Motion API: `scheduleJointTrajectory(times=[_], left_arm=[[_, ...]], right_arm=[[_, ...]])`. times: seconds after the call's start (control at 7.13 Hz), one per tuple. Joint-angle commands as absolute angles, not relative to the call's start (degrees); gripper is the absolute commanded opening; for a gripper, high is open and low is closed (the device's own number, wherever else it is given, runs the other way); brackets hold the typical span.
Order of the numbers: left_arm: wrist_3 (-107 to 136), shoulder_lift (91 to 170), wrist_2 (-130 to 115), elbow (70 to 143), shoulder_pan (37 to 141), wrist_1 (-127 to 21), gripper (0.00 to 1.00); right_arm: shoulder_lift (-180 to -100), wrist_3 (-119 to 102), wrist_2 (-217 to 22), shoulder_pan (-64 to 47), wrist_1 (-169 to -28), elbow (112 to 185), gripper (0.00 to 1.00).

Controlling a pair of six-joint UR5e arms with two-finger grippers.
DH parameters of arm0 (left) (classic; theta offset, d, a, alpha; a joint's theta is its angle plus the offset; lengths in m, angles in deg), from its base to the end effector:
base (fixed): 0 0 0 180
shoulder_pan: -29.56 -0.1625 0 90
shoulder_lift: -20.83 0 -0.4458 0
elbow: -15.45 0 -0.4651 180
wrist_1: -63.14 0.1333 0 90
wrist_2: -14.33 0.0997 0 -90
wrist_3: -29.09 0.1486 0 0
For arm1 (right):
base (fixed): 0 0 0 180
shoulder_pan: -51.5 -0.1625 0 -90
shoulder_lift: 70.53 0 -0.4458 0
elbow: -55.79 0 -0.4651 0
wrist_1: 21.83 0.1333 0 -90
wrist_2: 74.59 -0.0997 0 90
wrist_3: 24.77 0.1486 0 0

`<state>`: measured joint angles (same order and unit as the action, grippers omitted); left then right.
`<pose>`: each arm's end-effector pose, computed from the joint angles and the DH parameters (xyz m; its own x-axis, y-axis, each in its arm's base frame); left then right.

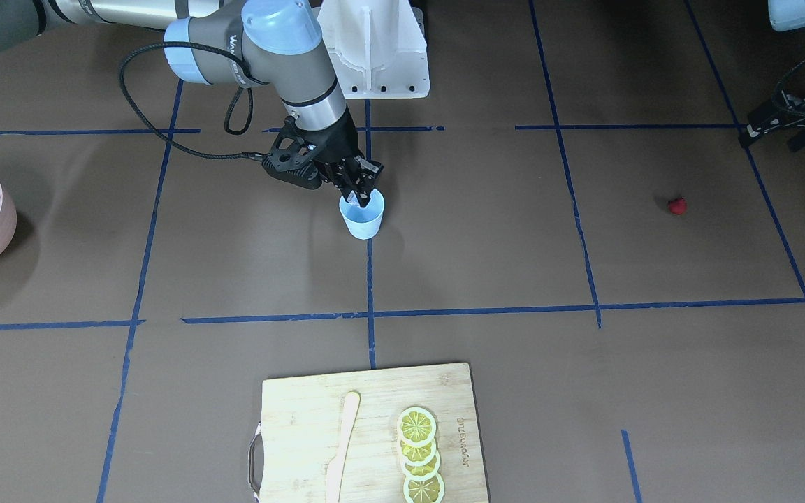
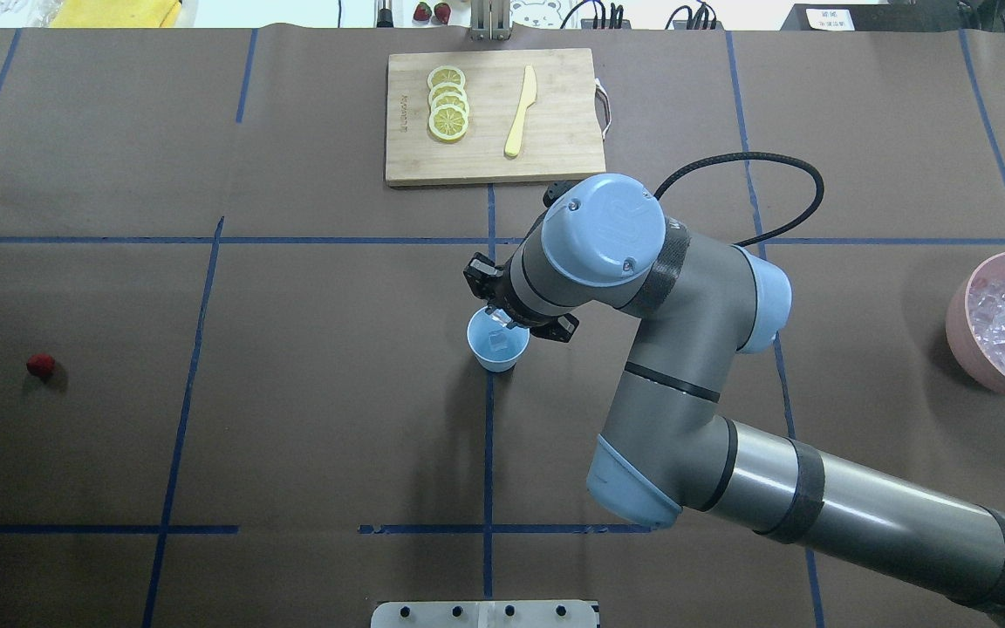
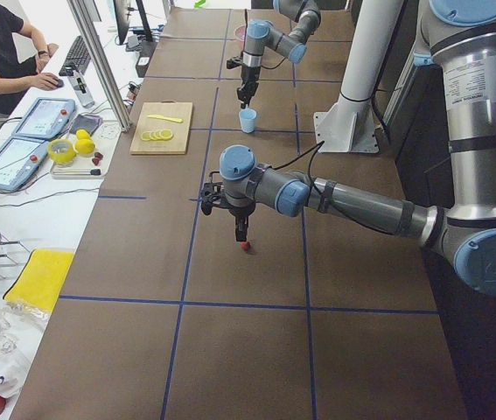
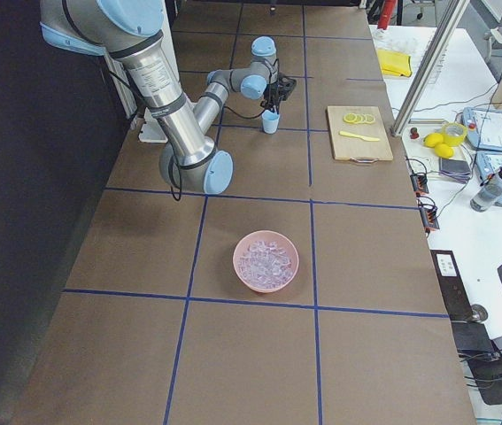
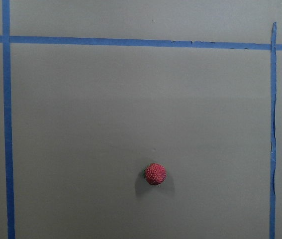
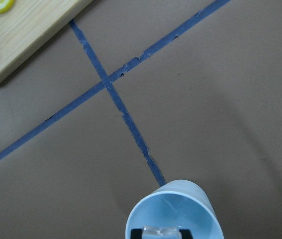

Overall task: Put ice and strawberries in cup
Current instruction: 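Carry the ice cube with the right gripper over the cup, then open the right gripper to drop the ice cube into the cup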

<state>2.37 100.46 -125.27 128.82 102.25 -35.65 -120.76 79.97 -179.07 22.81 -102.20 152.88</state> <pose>0.1299 -0.4845 0.5488 0.6018 0.0147 -0.7985 -0.0064 0.9999 0.0136 -0.6365 -0.4579 0.1621 0.3966 0.4979 0.7712 -0.3959 0.8508 -0.3456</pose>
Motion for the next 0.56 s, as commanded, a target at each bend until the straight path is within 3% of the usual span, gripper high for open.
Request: scheduleJointTrajectory(times=[0.0, 0.14, 0.42], left_arm=[[2.37, 100.46, -125.24, 128.83, 102.25, -35.65, 1.0], [2.37, 100.46, -125.32, 128.83, 102.25, -35.65, 1.0], [2.37, 100.46, -125.33, 128.83, 102.34, -35.65, 1.0]], right_arm=[[-120.71, 79.73, -178.91, 23.54, -102.08, 152.21, 0.56], [-120.63, 79.55, -178.83, 23.63, -102.08, 152.21, 0.69], [-120.63, 79.55, -178.82, 23.63, -102.08, 152.21, 0.7]])
